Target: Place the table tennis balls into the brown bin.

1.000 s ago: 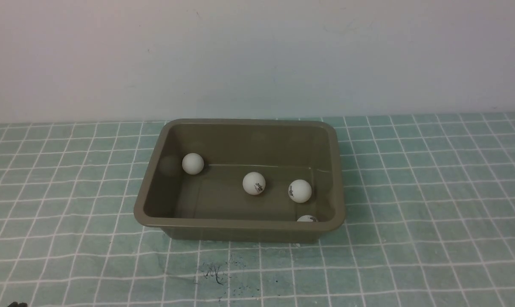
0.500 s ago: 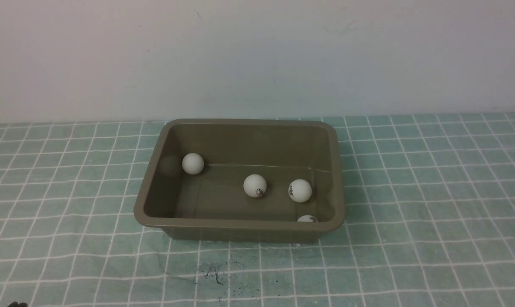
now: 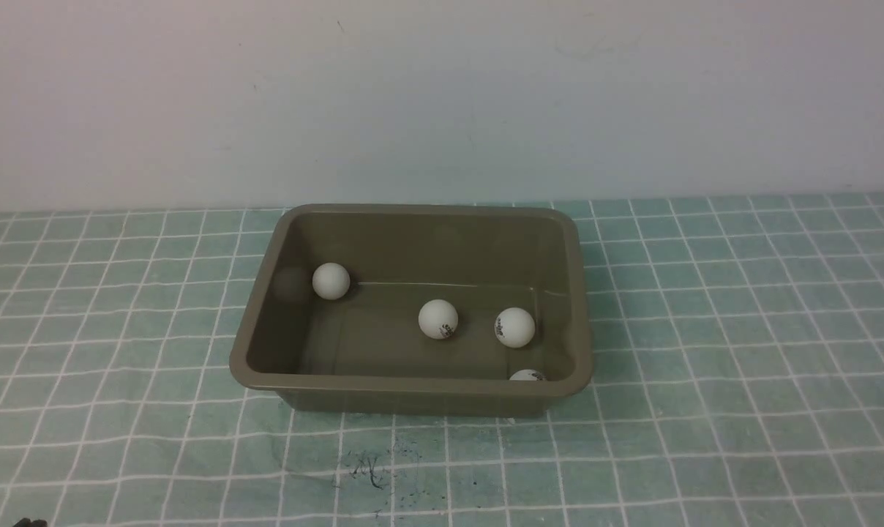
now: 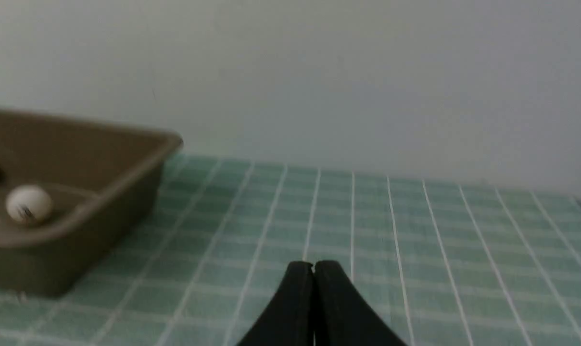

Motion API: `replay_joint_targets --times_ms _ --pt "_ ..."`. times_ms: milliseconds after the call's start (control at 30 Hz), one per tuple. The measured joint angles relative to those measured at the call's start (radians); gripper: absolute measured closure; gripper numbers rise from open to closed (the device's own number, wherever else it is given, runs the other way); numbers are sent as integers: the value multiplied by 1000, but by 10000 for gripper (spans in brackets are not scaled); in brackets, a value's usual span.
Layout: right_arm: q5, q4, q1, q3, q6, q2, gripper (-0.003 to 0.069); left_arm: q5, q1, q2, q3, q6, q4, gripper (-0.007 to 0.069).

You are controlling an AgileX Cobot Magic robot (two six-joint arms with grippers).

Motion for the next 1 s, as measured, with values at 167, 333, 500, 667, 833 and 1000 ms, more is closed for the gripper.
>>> replay_joint_targets --times_ms 167,333,500,667,833,1000 --pt "-1 1 -41 87 4 1 672 1 0 0 0 0 0 629" --pt "-4 1 -46 88 5 1 672 2 0 0 0 0 0 629" --pt "-4 1 -48 88 5 1 672 2 0 0 0 0 0 629" --pt "-4 1 -48 88 5 1 672 2 0 0 0 0 0 629" --pt "-4 1 -48 88 5 1 672 2 0 0 0 0 0 629" --pt "-4 1 -48 88 5 1 672 2 0 0 0 0 0 629"
